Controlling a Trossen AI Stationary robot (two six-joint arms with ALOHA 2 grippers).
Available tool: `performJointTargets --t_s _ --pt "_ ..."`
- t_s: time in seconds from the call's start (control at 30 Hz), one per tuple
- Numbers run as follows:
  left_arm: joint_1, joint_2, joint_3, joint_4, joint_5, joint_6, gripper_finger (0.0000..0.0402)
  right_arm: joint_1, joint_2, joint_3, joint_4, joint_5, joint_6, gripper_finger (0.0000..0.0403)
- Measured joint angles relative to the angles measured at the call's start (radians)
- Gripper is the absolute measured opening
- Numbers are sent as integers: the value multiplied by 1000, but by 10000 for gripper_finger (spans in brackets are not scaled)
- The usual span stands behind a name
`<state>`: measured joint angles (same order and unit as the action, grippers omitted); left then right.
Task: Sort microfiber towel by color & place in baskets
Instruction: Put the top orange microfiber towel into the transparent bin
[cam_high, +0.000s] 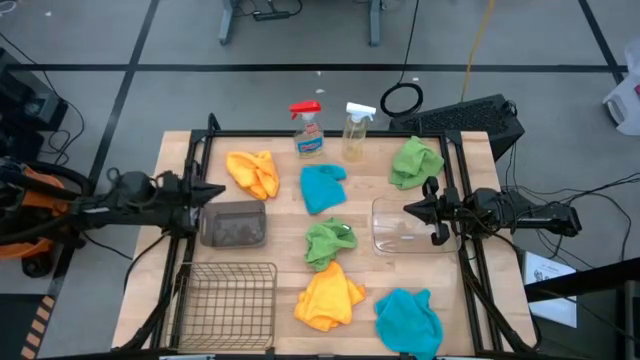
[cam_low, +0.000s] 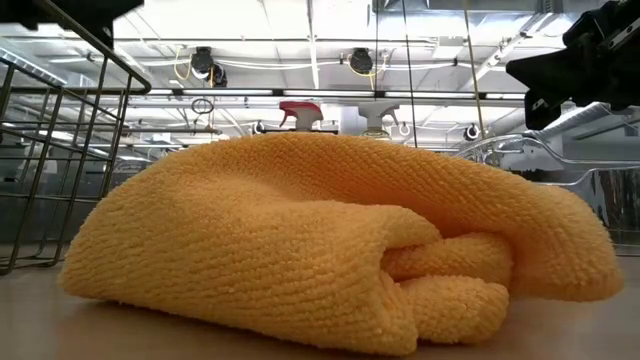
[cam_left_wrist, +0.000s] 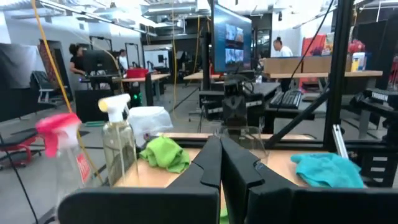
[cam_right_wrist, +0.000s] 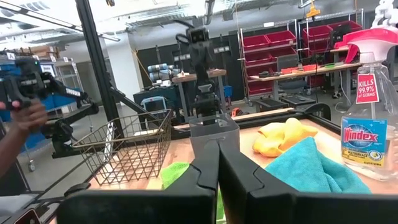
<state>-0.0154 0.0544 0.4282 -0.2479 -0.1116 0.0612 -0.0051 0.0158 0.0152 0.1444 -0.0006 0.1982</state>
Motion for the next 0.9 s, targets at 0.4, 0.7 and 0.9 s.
performJointTargets --t_s 0.4,0.7,0.9 --pt "0 312 373 -211 3 33 1 0 0 0 -6 0 0 0" --pt "0 613 590 -295 3 164 0 0 0 0 -22 0 18 0" --pt "0 726 608 -295 2 189 1 0 1 0 -39 -1 27 0"
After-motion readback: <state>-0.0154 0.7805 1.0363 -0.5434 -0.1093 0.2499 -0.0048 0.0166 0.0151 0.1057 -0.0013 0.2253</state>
